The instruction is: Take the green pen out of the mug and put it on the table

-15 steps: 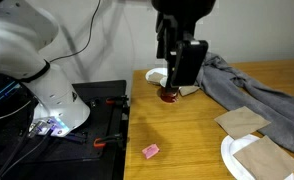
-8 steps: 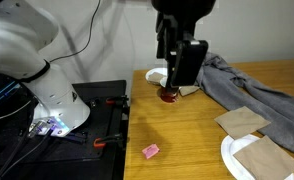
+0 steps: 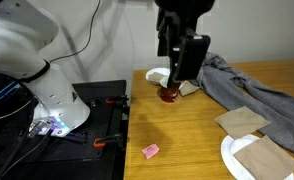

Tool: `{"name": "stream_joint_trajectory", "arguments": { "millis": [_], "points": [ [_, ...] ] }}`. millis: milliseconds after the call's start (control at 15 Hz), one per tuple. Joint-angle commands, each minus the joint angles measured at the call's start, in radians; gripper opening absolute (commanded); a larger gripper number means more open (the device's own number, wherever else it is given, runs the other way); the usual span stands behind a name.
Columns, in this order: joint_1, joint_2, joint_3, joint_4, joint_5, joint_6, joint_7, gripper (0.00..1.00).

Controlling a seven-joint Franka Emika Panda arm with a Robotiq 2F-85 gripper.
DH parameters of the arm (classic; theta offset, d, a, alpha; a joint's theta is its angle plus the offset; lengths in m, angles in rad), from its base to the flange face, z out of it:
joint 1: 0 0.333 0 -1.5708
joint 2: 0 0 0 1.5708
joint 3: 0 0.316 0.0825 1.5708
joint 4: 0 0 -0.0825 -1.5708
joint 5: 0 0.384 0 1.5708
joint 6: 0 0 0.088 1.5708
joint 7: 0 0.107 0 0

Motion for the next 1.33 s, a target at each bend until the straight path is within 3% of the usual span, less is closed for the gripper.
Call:
{"name": "stream_joint_trajectory", "arguments": {
  "millis": [0, 667, 1267],
  "points": [
    [0.006, -0.014, 0.077, -0.018, -0.039, 0.038, -0.016, 1.00],
    [0.096, -0.047, 0.234, -0.128, -0.135, 0.220, -0.035, 1.00],
    [0.195, -0.041, 0.252, -0.274, -0.087, 0.489, -0.106, 1.00]
  ]
}}
